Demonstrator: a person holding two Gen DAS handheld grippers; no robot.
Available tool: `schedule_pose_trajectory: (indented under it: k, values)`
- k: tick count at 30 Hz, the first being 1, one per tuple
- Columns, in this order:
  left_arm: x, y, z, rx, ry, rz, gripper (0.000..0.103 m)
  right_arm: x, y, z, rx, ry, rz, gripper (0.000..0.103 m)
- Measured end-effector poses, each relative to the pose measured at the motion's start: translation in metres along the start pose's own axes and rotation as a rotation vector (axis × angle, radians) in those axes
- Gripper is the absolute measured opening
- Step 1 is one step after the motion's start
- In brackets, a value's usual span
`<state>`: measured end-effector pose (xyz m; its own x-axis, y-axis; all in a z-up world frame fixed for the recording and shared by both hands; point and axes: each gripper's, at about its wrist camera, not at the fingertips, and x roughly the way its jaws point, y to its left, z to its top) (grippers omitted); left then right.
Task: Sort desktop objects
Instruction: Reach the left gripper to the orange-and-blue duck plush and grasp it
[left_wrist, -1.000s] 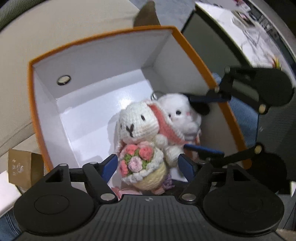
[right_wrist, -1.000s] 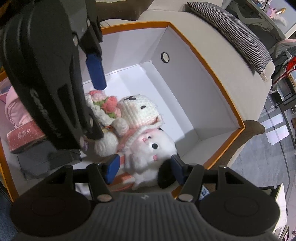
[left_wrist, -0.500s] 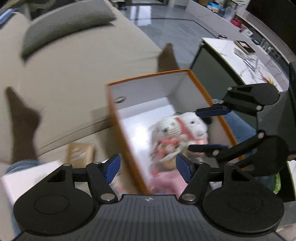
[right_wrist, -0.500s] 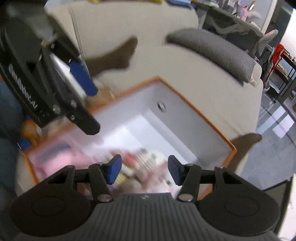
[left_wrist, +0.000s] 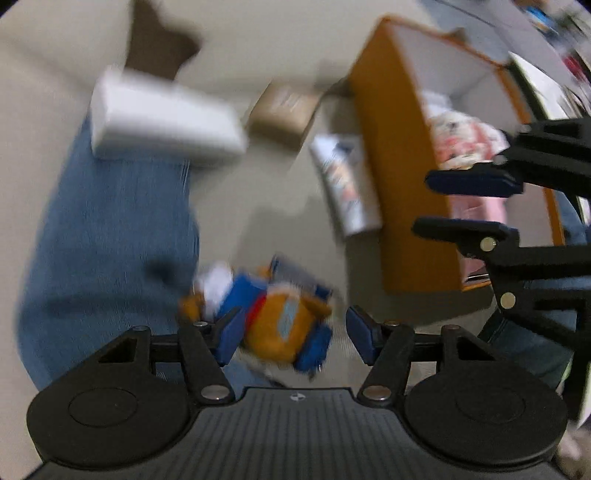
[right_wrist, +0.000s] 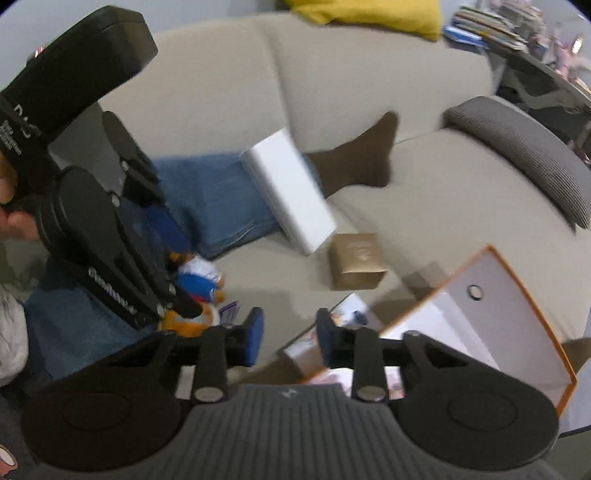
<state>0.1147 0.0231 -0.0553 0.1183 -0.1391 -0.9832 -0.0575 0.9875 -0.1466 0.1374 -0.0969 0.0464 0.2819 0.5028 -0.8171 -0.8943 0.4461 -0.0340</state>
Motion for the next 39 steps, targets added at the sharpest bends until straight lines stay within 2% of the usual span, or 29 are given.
schedule_pose_trajectory:
  k: [4, 7, 14, 18, 20, 23, 24, 27, 31, 34, 36, 39]
  values:
    - [0.017, 0.013, -0.005, -0.138, 0.022, 0.002, 0.071, 0.02, 0.019, 0.003, -0.094, 0.083, -0.024, 0.025]
    - [0.028, 0.01, -0.003, -0.168, 0.055, -0.032, 0.071, 0.031, 0.017, 0.003, -0.12, 0.122, -0.028, 0.026]
    - [0.055, 0.013, 0.002, -0.243, 0.097, -0.005, 0.072, 0.03, 0.01, -0.005, -0.127, 0.14, -0.02, 0.027]
    - [0.065, 0.007, 0.007, -0.236, 0.109, 0.018, 0.081, 0.03, 0.009, -0.009, -0.167, 0.157, -0.027, 0.032]
    - [0.073, 0.003, 0.007, -0.211, 0.125, 0.047, 0.081, 0.032, 0.007, -0.009, -0.192, 0.17, -0.026, 0.036]
    - [0.077, 0.0, 0.007, -0.201, 0.116, 0.072, 0.08, 0.037, 0.002, -0.005, -0.211, 0.196, -0.034, 0.036]
    - [0.077, -0.002, 0.007, -0.194, 0.109, 0.081, 0.071, 0.039, 0.001, -0.004, -0.213, 0.201, -0.038, 0.036]
    - [0.065, -0.001, 0.001, -0.151, 0.061, 0.078, 0.056, 0.043, -0.007, 0.001, -0.205, 0.214, -0.042, 0.036]
    - [0.041, -0.002, -0.004, -0.07, -0.057, 0.038, 0.05, 0.049, -0.017, 0.011, -0.175, 0.238, -0.027, 0.036]
    - [0.033, -0.001, 0.002, -0.032, -0.096, 0.012, 0.047, 0.057, -0.022, 0.017, -0.177, 0.262, -0.037, 0.035]
    - [0.028, -0.007, 0.004, 0.039, -0.131, 0.017, 0.044, 0.063, -0.025, 0.021, -0.176, 0.274, -0.047, 0.035]
    - [0.016, -0.019, 0.007, 0.172, -0.237, 0.058, 0.042, 0.069, -0.029, 0.026, -0.171, 0.291, -0.048, 0.035]
